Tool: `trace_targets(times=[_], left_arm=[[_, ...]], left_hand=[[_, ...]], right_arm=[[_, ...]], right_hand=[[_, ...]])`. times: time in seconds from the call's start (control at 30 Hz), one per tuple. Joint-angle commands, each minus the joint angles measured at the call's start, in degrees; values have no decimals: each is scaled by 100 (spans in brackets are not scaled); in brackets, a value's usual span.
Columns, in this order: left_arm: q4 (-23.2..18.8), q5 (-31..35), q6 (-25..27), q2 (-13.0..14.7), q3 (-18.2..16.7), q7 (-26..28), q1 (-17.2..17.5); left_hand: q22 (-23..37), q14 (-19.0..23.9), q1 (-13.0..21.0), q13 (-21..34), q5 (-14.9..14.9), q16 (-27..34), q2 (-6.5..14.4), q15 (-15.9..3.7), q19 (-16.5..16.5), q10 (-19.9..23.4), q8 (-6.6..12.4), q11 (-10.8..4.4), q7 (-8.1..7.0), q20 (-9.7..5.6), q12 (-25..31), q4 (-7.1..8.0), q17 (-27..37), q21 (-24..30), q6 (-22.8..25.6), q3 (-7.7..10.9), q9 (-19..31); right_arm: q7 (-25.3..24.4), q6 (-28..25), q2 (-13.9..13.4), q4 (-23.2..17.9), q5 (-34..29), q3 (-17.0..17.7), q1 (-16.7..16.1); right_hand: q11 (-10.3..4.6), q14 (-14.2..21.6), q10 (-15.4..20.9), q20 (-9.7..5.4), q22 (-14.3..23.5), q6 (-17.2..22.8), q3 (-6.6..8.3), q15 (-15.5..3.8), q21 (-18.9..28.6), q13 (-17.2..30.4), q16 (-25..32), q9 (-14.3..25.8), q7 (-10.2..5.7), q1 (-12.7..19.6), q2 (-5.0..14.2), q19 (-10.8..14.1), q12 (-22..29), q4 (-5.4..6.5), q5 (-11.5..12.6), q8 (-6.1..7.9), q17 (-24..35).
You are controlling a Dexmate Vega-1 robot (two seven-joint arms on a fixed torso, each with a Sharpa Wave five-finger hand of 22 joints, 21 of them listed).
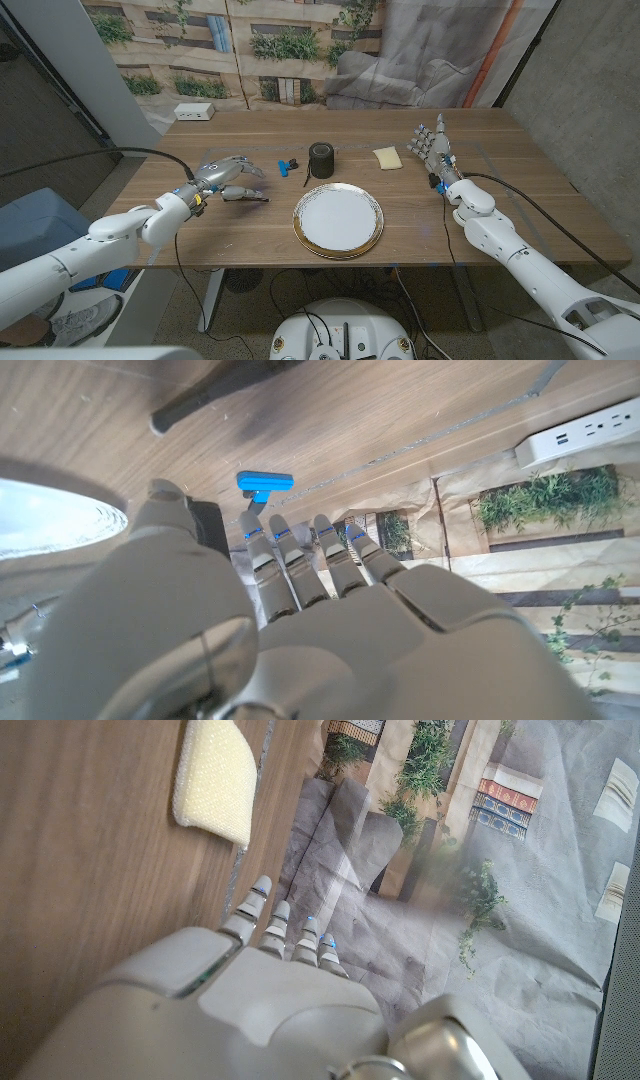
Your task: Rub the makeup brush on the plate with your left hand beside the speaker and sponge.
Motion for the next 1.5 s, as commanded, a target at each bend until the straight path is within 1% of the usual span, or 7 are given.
trace_targets(times=[0.03,0.37,0.8,0.97,1.1,1.4,1.5], left_arm=[[445,-1034,-344,-563,-168,-127,-137],[984,-2029,-723,-1192,-196,-335,-348],[1425,-2788,-1152,-1732,-247,-391,-441],[1428,-3028,-1134,-1864,-262,-461,-444],[1339,-3244,-1007,-1988,-294,-458,-401],[1466,-3626,-1116,-2385,-327,-352,-404],[1316,-3816,-803,-2491,-346,-306,-361]], left_hand=[[17,-10,-53,-1,4,6,75,-490,11,-121,17,23,121,-44,-34,27,2,39,-25,70,0],[17,-61,-225,-8,-7,-19,313,-425,92,-406,-29,137,208,-112,-36,74,-2,61,-205,172,-13],[14,-576,-432,-24,-16,-55,356,-420,331,-1264,-108,419,356,-395,-17,-146,-20,88,-1261,300,-33],[13,-652,-556,-28,-26,-46,326,-393,325,-1376,-77,562,591,-544,-12,-162,-18,64,-1450,284,-34],[8,-754,-683,-28,-19,-45,393,-195,290,-1492,-59,896,913,-779,-2,-170,-16,36,-1633,316,-40],[6,-953,-992,-24,-19,-52,486,-37,225,-1705,-74,1103,1103,-878,-15,-66,7,17,-1906,298,-44],[8,-1028,-1144,-24,-10,-48,566,-9,165,-1763,-77,1144,1142,-864,-10,10,17,3,-2012,296,-45]], right_arm=[[0,-2,0,-5,0,1,-1],[-2,-5,0,-8,0,0,-1],[-3,-6,-1,-10,0,1,-1],[-3,-7,-1,-11,0,1,-1],[-4,-9,-2,-13,1,1,-2],[-4,-8,-2,-12,1,1,-2],[-3,-7,-2,-10,1,1,-2]], right_hand=[[10,-4,-55,37,33,-48,-3,47,28,21,19,15,12,9,578,-9,36,26,38,28,19],[9,-6,-45,39,33,-48,-2,48,28,21,19,15,7,9,579,-9,40,26,38,28,19],[0,-4,-51,38,33,-46,-2,49,28,21,19,15,6,9,579,-10,38,26,38,29,19],[5,-5,-51,40,33,-48,-2,45,27,21,19,15,9,9,579,-11,38,26,38,28,19],[0,-7,-48,39,33,-50,-2,42,28,20,18,15,6,9,578,-11,38,26,38,27,19],[6,-5,-41,38,33,-50,-2,52,27,20,19,15,6,9,579,-11,41,26,38,27,18],[9,-4,-39,39,33,-47,-2,50,27,21,20,15,6,9,579,-12,42,26,39,29,18]])
